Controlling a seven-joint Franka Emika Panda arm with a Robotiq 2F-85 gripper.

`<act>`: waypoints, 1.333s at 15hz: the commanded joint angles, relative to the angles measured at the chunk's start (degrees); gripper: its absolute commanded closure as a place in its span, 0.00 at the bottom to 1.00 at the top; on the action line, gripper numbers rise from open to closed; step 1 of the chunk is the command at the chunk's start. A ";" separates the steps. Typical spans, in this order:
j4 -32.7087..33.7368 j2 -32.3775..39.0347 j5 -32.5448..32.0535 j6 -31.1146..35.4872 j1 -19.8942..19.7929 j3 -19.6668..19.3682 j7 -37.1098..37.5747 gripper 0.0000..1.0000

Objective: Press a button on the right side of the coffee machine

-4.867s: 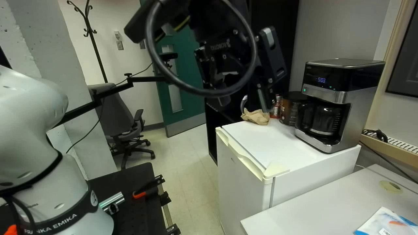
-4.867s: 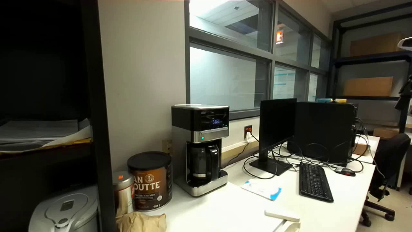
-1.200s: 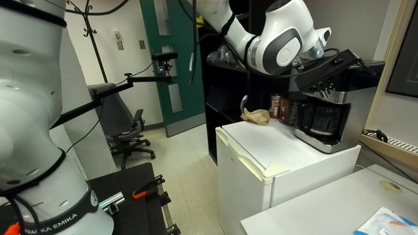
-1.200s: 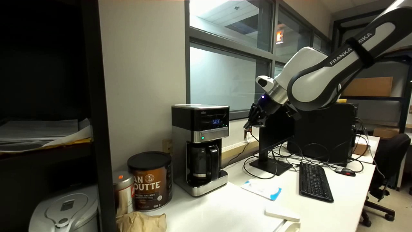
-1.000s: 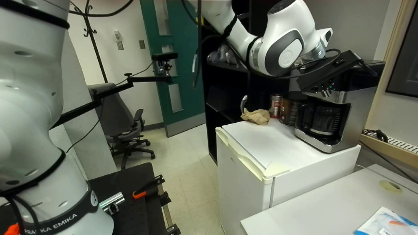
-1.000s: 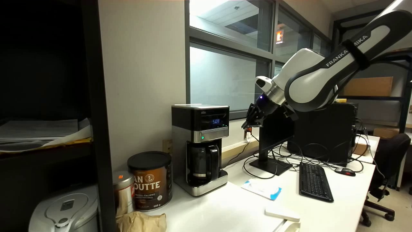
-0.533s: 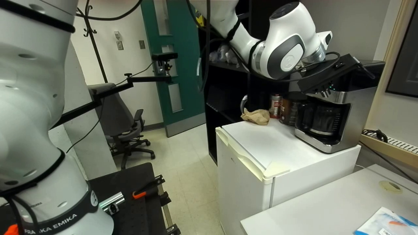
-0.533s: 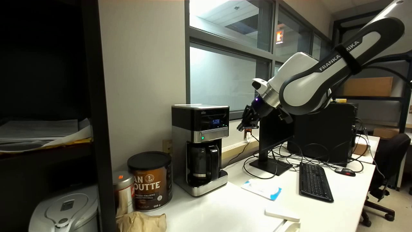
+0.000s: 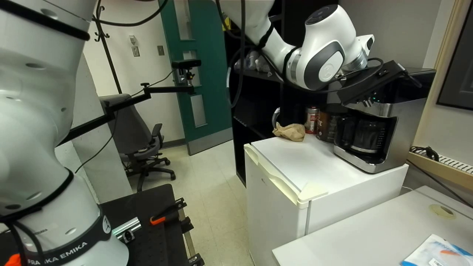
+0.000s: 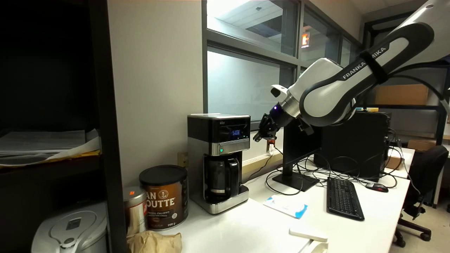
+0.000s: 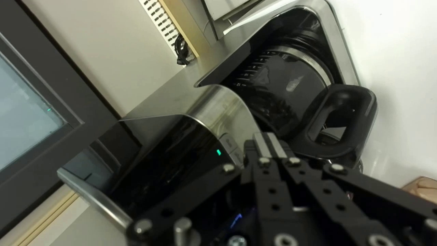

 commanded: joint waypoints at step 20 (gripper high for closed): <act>8.53 6.43 -0.19 0.60 -1.20 2.33 -0.90 1.00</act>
